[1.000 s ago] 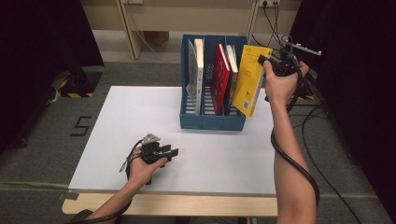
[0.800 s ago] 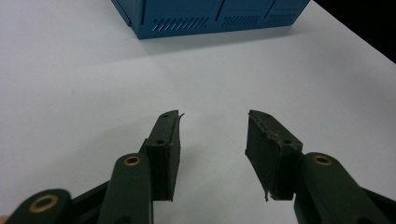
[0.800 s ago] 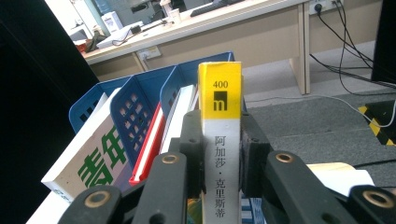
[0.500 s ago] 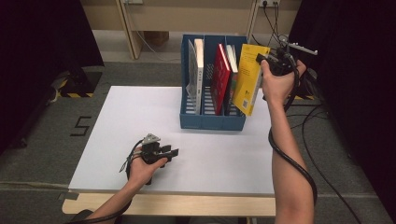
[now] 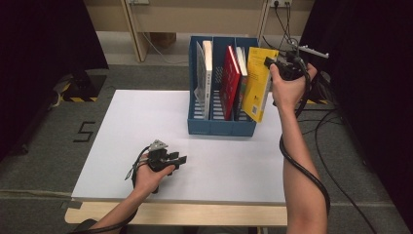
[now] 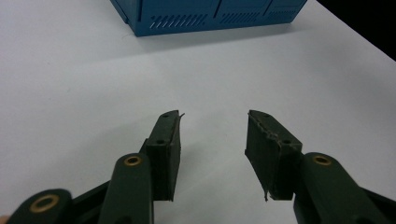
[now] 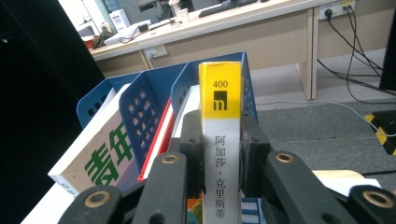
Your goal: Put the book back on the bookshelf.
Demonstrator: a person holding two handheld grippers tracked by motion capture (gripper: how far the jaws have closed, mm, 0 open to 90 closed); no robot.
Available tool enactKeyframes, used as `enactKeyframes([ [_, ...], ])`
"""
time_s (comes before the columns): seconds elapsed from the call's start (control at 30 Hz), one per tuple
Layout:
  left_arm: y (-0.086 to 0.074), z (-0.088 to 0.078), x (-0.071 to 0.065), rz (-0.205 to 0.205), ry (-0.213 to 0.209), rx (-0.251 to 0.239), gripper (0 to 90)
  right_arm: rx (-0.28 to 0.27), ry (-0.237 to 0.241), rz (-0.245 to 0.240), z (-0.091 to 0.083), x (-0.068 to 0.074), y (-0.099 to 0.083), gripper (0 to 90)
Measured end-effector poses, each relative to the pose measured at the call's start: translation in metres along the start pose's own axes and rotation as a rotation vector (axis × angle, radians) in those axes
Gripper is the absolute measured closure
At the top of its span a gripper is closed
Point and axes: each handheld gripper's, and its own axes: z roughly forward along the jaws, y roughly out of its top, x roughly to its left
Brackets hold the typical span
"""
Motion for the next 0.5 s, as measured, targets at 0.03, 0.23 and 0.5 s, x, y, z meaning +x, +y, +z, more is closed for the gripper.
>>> enactKeyframes([
  [0.03, 0.0001, 0.0001, 0.0002, -0.001, 0.000, 0.000, 54.4, 0.000, 0.000, 0.000, 0.0000, 0.0000, 0.0000, 76.5],
  [0.23, 0.0007, 0.0001, 0.0003, -0.004, 0.002, 0.000, 54.4, -0.002, 0.000, -0.006, 0.0026, 0.0017, -0.0002, 76.5],
  [0.5, 0.0008, 0.0000, 0.0005, -0.005, 0.005, 0.001, 54.5, -0.007, -0.001, -0.005, 0.0056, 0.0033, -0.0007, 76.5],
])
